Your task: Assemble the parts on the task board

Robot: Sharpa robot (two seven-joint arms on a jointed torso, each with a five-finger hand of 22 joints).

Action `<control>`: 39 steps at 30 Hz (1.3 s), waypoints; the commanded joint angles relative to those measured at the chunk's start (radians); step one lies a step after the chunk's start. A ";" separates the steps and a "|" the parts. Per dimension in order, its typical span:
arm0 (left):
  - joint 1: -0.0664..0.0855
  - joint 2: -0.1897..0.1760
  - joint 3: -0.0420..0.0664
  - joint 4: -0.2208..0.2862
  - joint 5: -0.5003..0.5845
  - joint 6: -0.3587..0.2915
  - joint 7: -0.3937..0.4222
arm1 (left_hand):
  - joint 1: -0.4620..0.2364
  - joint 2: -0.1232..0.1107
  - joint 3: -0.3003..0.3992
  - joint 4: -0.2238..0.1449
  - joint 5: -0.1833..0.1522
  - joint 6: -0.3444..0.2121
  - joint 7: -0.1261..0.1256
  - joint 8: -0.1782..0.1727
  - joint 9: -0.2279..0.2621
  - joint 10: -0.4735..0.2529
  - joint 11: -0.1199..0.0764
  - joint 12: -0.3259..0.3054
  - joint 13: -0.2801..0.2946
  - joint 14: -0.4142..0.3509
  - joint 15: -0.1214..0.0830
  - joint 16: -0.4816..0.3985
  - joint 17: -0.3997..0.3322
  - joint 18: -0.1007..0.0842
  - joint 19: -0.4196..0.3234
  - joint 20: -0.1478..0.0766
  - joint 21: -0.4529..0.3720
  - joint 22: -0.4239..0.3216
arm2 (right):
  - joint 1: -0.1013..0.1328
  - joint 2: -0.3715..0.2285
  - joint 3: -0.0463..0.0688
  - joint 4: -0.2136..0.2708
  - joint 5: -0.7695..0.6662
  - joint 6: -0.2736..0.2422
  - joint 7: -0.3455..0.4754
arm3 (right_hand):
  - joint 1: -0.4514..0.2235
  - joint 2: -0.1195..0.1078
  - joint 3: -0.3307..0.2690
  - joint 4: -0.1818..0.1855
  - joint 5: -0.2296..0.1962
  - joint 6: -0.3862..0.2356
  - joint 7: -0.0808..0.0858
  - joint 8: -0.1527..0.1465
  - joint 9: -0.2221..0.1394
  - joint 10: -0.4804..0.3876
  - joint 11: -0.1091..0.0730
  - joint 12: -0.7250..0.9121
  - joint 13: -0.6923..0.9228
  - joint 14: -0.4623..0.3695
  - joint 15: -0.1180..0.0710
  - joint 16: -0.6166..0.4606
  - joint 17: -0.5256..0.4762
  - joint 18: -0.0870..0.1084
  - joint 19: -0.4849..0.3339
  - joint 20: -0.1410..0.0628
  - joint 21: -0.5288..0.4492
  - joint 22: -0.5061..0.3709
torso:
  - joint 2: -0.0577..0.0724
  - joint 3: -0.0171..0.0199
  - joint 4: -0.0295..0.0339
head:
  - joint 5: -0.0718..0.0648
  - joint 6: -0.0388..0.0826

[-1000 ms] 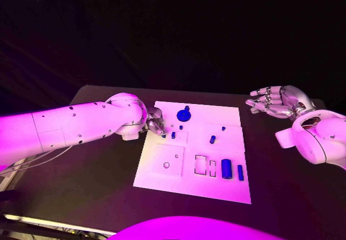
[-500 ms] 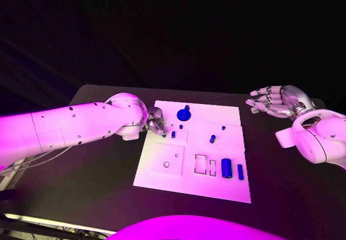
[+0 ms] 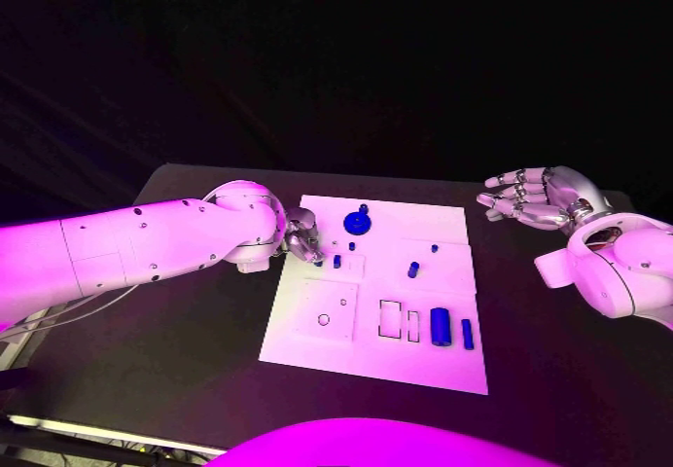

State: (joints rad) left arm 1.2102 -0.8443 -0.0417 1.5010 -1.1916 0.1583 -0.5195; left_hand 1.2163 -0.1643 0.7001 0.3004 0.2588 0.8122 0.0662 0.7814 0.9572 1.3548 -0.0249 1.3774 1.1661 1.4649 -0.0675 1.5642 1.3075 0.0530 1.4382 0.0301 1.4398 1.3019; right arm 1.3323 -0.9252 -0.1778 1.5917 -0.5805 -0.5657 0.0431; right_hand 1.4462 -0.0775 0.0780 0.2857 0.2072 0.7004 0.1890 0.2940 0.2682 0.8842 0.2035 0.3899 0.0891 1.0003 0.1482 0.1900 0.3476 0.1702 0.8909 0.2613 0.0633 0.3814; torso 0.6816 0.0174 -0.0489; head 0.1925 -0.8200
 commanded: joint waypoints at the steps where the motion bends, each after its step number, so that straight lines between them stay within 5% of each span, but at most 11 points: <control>1: -0.003 0.002 -0.002 0.001 -0.004 0.018 -0.002 | 0.006 -0.007 0.154 -0.146 0.002 0.019 -0.017 0.003 0.001 0.005 0.002 0.001 -0.001 0.106 -0.009 0.007 0.263 0.004 0.006 0.001 0.005 0.001 | -0.001 0.001 0.000 0.000 -0.005 0.018 0.010 | -0.001 0.006 -0.004 -0.002 -0.004 -0.005 0.083 0.006 -0.001 -0.008 0.001 -0.003 -0.002 -0.005 0.006 -0.007 -0.002 0.011 -0.007 0.002 -0.002 -0.003 | 0.000 0.0006 0.0001 | 0.001 0.000; 26: -0.004 0.007 -0.002 -0.003 0.034 0.022 -0.005 | -0.007 -0.010 0.175 -0.147 0.000 0.030 -0.019 0.002 0.002 0.015 0.001 0.004 0.007 0.106 -0.010 0.006 0.263 0.003 0.008 0.000 0.006 0.003 | -0.002 0.001 0.000 0.003 -0.005 0.017 0.013 | 0.000 0.007 -0.003 -0.003 -0.004 -0.005 0.083 0.007 -0.002 -0.009 0.001 -0.003 -0.004 -0.005 0.006 -0.009 -0.004 0.011 -0.009 0.003 -0.002 -0.007 | 0.001 0.0015 -0.0019 | -0.002 -0.006; 39: -0.004 0.004 -0.002 -0.012 0.082 0.009 -0.013 | -0.165 -0.004 0.030 -0.020 -0.009 0.070 -0.034 -0.006 -0.002 0.028 -0.011 0.006 0.019 0.105 -0.021 0.004 0.259 0.003 0.010 -0.008 0.004 0.006 | -0.002 0.002 0.000 0.005 -0.004 0.004 0.017 | 0.000 0.010 -0.002 -0.003 -0.003 -0.003 0.082 0.009 -0.002 -0.007 0.000 -0.001 -0.006 -0.003 0.006 -0.011 -0.006 0.012 -0.009 0.003 -0.001 -0.012 | 0.000 0.0013 -0.0005 | -0.003 -0.007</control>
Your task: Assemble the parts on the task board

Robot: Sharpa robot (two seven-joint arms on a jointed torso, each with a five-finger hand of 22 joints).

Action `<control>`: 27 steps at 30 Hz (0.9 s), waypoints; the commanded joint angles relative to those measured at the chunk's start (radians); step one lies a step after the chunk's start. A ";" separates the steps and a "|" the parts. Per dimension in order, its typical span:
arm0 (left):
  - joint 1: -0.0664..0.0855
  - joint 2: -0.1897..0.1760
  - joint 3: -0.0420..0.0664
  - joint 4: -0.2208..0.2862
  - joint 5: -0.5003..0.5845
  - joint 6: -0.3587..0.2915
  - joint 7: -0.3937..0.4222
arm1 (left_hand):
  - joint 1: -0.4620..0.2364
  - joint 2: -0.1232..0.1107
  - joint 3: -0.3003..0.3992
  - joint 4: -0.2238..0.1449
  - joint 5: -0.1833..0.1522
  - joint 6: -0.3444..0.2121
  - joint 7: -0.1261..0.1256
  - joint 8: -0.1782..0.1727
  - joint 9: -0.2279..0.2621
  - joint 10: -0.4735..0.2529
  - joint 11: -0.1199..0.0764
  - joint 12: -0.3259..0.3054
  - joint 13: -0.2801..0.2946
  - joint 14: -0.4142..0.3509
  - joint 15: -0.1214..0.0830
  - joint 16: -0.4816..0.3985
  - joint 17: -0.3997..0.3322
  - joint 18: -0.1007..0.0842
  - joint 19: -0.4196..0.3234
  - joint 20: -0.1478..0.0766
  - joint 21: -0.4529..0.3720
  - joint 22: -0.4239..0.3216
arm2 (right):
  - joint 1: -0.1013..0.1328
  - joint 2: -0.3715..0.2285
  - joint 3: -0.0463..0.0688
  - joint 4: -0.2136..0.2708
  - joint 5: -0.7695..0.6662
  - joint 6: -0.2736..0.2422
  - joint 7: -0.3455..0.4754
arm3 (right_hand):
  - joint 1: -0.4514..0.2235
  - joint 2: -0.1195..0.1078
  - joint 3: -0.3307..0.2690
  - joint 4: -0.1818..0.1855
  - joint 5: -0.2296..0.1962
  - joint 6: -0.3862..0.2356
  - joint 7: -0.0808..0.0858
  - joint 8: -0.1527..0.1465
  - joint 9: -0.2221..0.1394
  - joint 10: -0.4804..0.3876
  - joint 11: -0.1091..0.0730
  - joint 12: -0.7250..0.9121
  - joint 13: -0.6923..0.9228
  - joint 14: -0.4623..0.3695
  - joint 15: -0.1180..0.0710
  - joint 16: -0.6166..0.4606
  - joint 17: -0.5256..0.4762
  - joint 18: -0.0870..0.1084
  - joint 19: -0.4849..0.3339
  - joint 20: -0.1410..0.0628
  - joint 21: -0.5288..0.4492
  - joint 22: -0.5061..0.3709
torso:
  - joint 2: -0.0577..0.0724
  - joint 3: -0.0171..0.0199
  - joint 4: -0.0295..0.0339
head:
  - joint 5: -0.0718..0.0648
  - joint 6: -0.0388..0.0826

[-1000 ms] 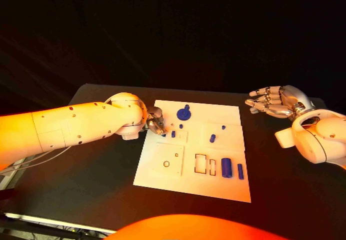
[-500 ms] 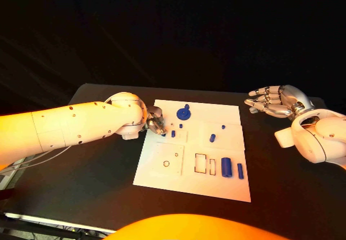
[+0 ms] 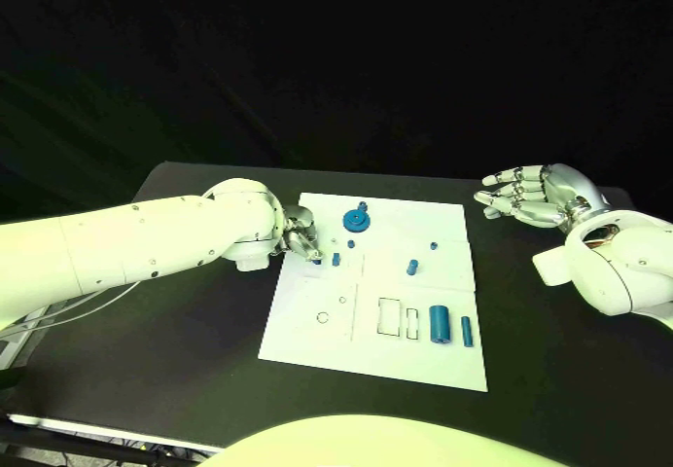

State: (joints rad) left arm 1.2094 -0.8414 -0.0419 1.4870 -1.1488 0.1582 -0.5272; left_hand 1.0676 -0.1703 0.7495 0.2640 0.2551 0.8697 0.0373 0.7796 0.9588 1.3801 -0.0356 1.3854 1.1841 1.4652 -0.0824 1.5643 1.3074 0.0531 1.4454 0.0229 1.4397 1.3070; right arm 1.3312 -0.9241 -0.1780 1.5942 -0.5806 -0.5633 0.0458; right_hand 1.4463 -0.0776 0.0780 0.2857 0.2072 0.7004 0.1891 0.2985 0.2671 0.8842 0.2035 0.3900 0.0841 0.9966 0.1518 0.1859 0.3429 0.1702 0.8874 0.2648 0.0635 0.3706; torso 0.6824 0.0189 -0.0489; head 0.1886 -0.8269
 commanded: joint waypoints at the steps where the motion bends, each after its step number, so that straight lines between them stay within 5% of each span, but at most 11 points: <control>1: -0.003 0.001 -0.002 0.001 0.040 0.008 -0.006 | -0.020 0.003 -0.027 0.020 -0.004 0.013 -0.006 -0.005 -0.004 0.003 0.000 -0.001 0.002 0.104 -0.007 0.004 0.259 0.003 0.003 -0.001 0.004 0.001 | -0.001 0.001 0.000 0.002 -0.004 0.001 0.014 | 0.000 0.010 -0.002 -0.003 -0.003 -0.003 0.082 0.004 -0.001 -0.007 0.000 -0.001 -0.002 0.001 0.002 -0.007 -0.002 0.012 -0.006 0.000 -0.001 -0.001 | 0.000 -0.0001 -0.0005 | 0.001 0.000; 27: -0.003 0.000 -0.002 -0.011 0.051 -0.012 -0.027 | -0.080 0.006 -0.136 0.028 -0.003 0.019 -0.006 -0.017 -0.007 0.000 -0.001 -0.004 0.001 0.104 -0.009 0.003 0.256 0.003 0.005 -0.003 0.003 0.002 | 0.000 0.001 0.000 0.005 -0.003 -0.006 0.016 | 0.003 0.013 -0.001 -0.004 -0.003 -0.001 0.082 0.007 -0.002 -0.005 0.000 0.001 -0.005 0.002 0.002 -0.010 -0.005 0.012 -0.008 0.000 -0.001 -0.008 | -0.001 -0.0007 -0.0009 | 0.000 0.003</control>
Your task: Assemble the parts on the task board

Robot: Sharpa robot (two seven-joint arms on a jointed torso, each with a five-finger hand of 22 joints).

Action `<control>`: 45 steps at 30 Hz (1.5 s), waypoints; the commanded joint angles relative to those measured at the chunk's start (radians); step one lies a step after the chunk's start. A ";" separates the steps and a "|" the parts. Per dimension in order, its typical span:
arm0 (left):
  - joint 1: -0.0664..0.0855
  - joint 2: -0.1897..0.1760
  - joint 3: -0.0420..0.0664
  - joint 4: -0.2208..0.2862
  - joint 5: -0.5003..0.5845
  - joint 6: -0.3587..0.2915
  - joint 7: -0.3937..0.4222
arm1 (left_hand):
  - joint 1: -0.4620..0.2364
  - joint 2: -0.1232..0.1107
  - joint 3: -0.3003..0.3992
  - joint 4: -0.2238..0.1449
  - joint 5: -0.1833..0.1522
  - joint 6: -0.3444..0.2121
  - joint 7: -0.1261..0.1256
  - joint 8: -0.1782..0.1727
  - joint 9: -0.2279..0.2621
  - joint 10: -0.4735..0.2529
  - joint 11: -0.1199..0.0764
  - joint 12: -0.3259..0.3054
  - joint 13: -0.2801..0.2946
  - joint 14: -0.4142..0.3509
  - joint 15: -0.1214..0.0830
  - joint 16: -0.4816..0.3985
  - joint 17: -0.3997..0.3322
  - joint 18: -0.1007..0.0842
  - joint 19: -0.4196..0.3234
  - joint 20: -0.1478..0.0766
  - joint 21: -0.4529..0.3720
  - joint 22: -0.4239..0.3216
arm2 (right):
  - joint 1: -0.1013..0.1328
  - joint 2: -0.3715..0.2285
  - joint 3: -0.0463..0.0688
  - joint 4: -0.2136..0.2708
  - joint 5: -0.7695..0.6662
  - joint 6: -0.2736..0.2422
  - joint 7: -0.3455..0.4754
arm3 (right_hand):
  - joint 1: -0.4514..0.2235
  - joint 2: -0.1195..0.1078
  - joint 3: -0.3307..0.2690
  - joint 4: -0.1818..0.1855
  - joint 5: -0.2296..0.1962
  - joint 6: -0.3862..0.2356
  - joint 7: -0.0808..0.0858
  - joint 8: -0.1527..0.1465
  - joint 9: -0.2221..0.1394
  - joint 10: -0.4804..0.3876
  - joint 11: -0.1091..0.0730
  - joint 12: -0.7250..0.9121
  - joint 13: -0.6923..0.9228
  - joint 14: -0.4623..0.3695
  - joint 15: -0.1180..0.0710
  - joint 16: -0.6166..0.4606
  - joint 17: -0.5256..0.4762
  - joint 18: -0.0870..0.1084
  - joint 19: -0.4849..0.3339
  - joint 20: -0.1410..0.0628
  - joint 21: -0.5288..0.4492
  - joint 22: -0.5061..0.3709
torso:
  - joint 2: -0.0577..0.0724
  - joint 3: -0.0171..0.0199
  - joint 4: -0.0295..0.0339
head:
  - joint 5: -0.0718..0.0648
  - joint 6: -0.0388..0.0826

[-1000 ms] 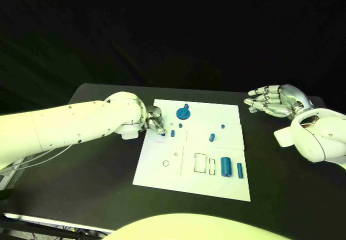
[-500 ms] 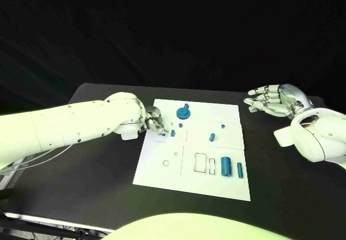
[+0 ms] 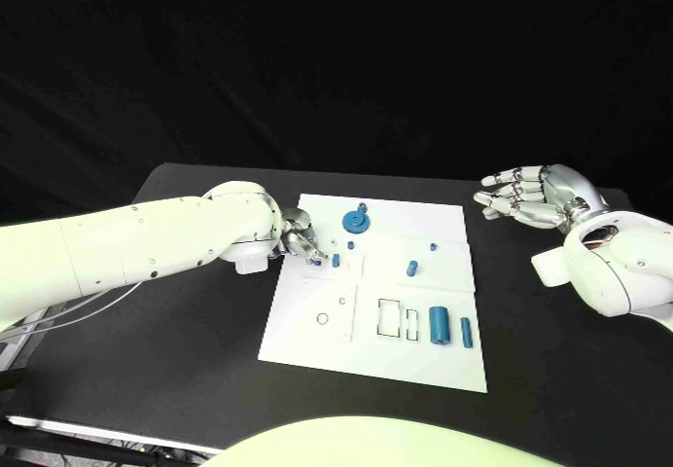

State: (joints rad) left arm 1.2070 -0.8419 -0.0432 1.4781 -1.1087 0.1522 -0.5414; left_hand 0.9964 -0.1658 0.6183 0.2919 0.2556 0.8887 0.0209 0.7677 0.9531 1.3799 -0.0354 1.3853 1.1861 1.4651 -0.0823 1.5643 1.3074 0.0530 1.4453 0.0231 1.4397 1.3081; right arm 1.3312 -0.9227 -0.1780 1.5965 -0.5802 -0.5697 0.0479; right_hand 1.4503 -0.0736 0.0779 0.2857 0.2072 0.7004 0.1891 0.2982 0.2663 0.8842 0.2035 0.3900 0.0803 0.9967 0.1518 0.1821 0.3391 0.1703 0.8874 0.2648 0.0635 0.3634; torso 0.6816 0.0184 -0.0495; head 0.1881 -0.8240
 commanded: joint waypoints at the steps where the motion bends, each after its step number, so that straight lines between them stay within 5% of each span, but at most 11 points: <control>1: -0.001 0.001 -0.001 -0.003 0.011 -0.007 -0.014 | -0.011 0.001 -0.010 0.000 -0.004 -0.002 0.011 -0.007 -0.002 -0.003 -0.001 -0.006 -0.006 0.104 -0.009 0.003 0.256 0.003 0.004 -0.003 0.002 0.000 | 0.000 -0.001 0.000 0.003 -0.003 0.000 0.014 | -0.001 0.009 -0.001 -0.004 -0.003 -0.001 0.082 0.007 -0.001 -0.005 0.000 0.001 -0.001 0.002 0.002 -0.006 -0.001 0.012 -0.008 0.000 -0.001 -0.001 | 0.000 -0.0002 -0.0004 | 0.001 0.001; 36: -0.001 0.002 0.000 -0.016 0.039 -0.048 -0.008 | -0.069 -0.013 -0.115 0.001 -0.005 -0.005 0.011 -0.011 0.002 -0.008 -0.001 -0.007 -0.007 0.103 -0.009 0.002 0.255 0.003 0.006 -0.004 0.002 0.003 | 0.000 -0.002 0.000 0.001 -0.005 0.002 0.010 | -0.003 0.008 -0.002 -0.004 -0.004 0.001 0.081 0.010 -0.003 -0.003 -0.001 0.004 -0.007 0.005 0.003 -0.011 -0.007 0.011 -0.019 0.002 -0.003 -0.015 | 0.000 -0.0006 0.0002 | -0.002 0.001; 45: -0.001 -0.014 0.009 0.002 0.073 -0.073 0.013 | -0.073 -0.017 -0.126 0.001 -0.006 -0.005 0.010 -0.011 0.002 -0.008 -0.001 -0.007 -0.007 0.103 -0.010 0.002 0.254 0.003 0.006 -0.005 0.001 0.002 | -0.001 -0.001 0.000 -0.001 -0.005 0.004 0.010 | -0.003 0.008 -0.002 -0.004 -0.004 0.001 0.081 0.010 -0.003 -0.003 -0.001 0.004 -0.007 0.005 0.003 -0.011 -0.007 0.011 -0.019 0.002 -0.003 -0.015 | 0.000 -0.0009 -0.0003 | -0.003 0.004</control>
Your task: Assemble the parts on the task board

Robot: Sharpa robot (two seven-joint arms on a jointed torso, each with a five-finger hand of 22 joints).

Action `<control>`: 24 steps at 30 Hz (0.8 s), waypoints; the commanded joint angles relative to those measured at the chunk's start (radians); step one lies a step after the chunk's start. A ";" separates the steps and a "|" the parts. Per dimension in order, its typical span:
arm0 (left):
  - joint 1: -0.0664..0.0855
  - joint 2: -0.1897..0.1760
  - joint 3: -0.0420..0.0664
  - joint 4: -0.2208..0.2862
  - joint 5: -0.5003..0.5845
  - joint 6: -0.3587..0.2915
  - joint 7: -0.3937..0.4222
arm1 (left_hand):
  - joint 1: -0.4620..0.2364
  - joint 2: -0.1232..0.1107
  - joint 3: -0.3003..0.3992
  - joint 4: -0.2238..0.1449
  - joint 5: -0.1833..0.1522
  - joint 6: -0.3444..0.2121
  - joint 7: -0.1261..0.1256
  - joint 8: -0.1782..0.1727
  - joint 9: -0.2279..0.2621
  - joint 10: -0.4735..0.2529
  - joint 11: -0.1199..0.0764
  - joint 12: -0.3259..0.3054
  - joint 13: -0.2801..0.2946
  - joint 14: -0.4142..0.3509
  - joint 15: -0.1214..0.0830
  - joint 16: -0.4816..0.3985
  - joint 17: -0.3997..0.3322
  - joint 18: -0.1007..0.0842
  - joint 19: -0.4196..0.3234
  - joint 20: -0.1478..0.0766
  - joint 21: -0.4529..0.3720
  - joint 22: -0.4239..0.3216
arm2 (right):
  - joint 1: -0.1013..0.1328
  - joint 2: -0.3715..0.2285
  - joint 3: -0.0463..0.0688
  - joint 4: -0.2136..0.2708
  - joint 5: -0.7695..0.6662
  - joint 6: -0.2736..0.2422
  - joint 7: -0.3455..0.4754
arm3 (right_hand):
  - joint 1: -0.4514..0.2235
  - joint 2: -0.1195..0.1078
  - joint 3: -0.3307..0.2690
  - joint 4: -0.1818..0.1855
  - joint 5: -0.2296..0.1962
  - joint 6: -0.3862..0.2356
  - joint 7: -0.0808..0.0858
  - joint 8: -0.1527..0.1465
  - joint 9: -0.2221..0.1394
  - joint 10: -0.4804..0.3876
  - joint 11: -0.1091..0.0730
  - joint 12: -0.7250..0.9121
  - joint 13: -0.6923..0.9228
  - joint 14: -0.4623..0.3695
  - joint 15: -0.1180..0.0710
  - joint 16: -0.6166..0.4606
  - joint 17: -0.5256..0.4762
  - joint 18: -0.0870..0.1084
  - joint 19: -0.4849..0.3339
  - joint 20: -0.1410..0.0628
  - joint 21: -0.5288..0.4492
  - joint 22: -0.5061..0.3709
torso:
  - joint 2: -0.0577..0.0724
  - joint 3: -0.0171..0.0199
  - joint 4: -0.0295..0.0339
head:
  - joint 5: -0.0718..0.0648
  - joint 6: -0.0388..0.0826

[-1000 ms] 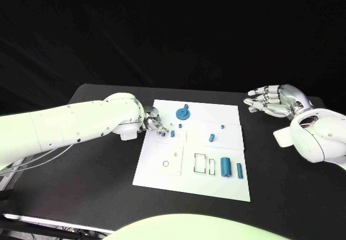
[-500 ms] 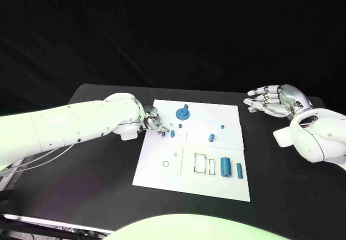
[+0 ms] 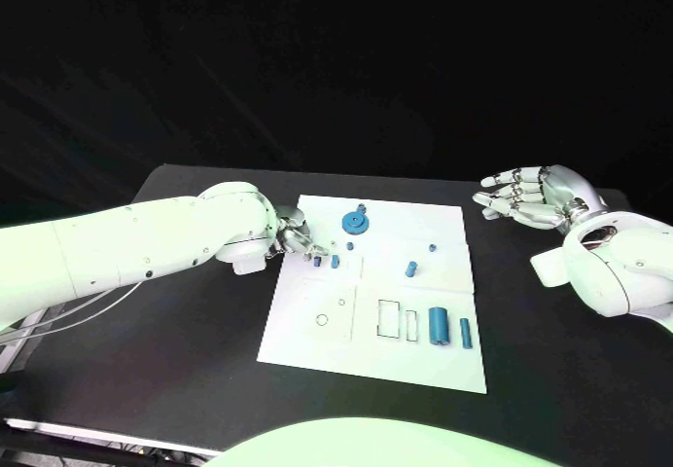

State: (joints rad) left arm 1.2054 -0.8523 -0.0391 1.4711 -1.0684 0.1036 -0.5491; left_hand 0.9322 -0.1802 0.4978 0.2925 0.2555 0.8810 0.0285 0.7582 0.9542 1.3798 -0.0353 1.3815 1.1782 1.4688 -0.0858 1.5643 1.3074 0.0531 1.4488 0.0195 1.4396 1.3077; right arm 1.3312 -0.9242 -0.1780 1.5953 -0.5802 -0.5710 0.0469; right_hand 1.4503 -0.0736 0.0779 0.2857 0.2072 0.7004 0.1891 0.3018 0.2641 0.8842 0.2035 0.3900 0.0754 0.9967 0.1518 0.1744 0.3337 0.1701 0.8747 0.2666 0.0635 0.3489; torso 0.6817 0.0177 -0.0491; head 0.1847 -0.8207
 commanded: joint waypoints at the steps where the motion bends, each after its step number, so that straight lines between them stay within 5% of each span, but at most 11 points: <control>1: 0.000 -0.006 0.007 0.011 0.040 -0.030 0.026 | -0.009 -0.002 -0.007 0.001 -0.006 0.003 0.003 -0.002 0.001 -0.009 -0.001 -0.004 -0.001 0.099 -0.006 0.002 0.254 0.003 0.002 -0.001 0.001 0.003 | -0.001 0.001 0.000 0.000 -0.005 0.005 0.011 | -0.003 0.008 -0.002 -0.004 -0.004 0.001 0.081 0.006 -0.001 -0.003 -0.001 0.004 -0.002 0.005 0.003 -0.003 -0.002 0.012 -0.007 0.001 -0.003 -0.001 | 0.000 -0.0002 -0.0007 | 0.001 0.001; 9: 0.001 -0.029 0.018 0.028 0.074 -0.050 0.049 | 0.002 0.000 -0.033 0.000 -0.002 -0.031 0.013 -0.033 -0.012 -0.023 0.006 -0.015 -0.020 0.098 -0.001 0.000 0.251 0.005 -0.004 0.001 -0.006 -0.009 | -0.001 0.001 0.000 -0.001 -0.005 0.005 0.011 | -0.003 0.008 -0.002 -0.004 -0.004 0.001 0.081 0.006 -0.001 -0.003 -0.001 0.004 -0.002 0.005 0.003 -0.003 -0.002 0.012 -0.007 0.001 -0.003 -0.001 | 0.000 0.0018 0.0003 | -0.001 0.003; 24: -0.004 -0.053 0.018 0.063 0.021 -0.071 0.070 | 0.064 -0.016 -0.084 -0.001 -0.001 -0.069 0.046 -0.116 -0.068 -0.055 0.036 -0.029 -0.049 0.099 0.024 0.001 0.252 0.011 -0.019 0.021 -0.023 -0.036 | -0.001 -0.001 0.000 -0.001 -0.005 0.007 0.009 | -0.004 0.009 -0.003 -0.003 -0.004 0.001 0.081 0.007 -0.002 -0.002 0.000 0.004 -0.003 0.006 0.003 -0.005 -0.004 0.012 -0.009 0.001 -0.002 -0.005 | -0.001 0.0011 0.0015 | 0.004 0.003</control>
State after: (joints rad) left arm 1.2034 -0.9042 -0.0215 1.5292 -1.0206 0.0532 -0.5025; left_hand 0.9884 -0.1941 0.4189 0.2910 0.2555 0.8197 0.0756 0.6477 0.8894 1.3323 0.0005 1.3591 1.1316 1.4654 -0.0669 1.5643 1.3073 0.0530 1.4318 0.0365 1.4194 1.2737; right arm 1.3310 -0.9246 -0.1780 1.5935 -0.5802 -0.5709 0.0466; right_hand 1.4503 -0.0736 0.0779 0.2857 0.2072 0.7004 0.1891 0.3018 0.2632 0.8842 0.2035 0.3900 0.0727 0.9967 0.1517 0.1744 0.3308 0.1701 0.8747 0.2666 0.0635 0.3444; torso 0.6807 0.0190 -0.0482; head 0.1883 -0.8188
